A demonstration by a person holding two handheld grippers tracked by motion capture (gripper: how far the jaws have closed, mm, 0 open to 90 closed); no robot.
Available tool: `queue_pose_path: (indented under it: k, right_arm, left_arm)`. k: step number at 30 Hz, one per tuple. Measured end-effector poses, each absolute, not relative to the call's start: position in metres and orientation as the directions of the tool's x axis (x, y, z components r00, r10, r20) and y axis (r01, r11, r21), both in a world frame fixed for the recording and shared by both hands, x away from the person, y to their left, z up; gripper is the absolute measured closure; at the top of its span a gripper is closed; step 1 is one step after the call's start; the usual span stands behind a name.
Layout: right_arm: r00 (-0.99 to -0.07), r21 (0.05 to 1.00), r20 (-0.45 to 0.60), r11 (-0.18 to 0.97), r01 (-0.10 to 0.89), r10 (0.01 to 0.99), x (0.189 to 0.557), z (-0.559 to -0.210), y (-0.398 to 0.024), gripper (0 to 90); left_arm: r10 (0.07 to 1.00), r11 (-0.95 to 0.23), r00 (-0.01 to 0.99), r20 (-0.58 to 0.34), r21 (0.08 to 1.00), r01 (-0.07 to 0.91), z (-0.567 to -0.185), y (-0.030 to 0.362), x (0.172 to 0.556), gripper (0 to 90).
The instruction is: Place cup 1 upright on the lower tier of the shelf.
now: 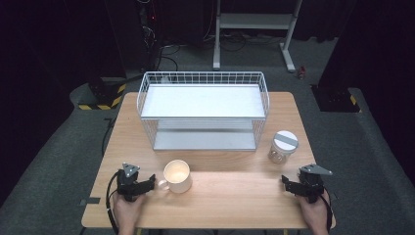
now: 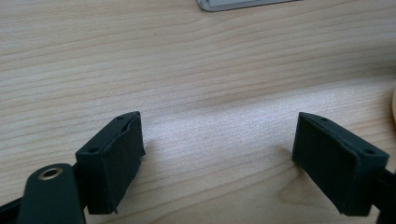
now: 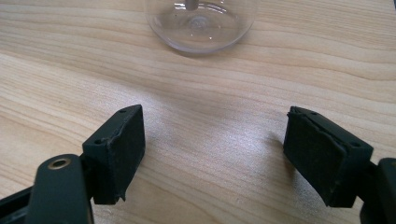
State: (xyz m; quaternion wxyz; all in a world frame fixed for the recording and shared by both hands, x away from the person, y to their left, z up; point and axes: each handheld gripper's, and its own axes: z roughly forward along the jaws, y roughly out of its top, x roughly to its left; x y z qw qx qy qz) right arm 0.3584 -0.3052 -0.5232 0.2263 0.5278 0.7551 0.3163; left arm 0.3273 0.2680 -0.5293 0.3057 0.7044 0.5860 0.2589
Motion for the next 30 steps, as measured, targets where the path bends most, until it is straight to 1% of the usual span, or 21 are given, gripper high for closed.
queue_pose_path:
  k: [22,26,30]
  right_arm:
    - [-0.333,0.716,-0.006,0.236,0.657,0.943,0.3579,-0.5232,-0.3047,20.8]
    - [-0.343,0.71,-0.006,0.245,0.66,0.939,0.3581,-0.5233,-0.3038,16.7]
    - [-0.352,0.709,0.003,0.247,0.661,0.936,0.3586,-0.5233,-0.3047,14.9]
  left_arm:
    - [0.985,-0.121,0.173,0.006,0.736,0.666,-0.5294,0.2679,0.3272,17.1]
    - [0.985,-0.12,0.173,0.005,0.736,0.666,-0.5294,0.2679,0.3272,17.1]
    - [0.985,-0.12,0.173,0.005,0.736,0.666,-0.5294,0.2679,0.3272,17.1]
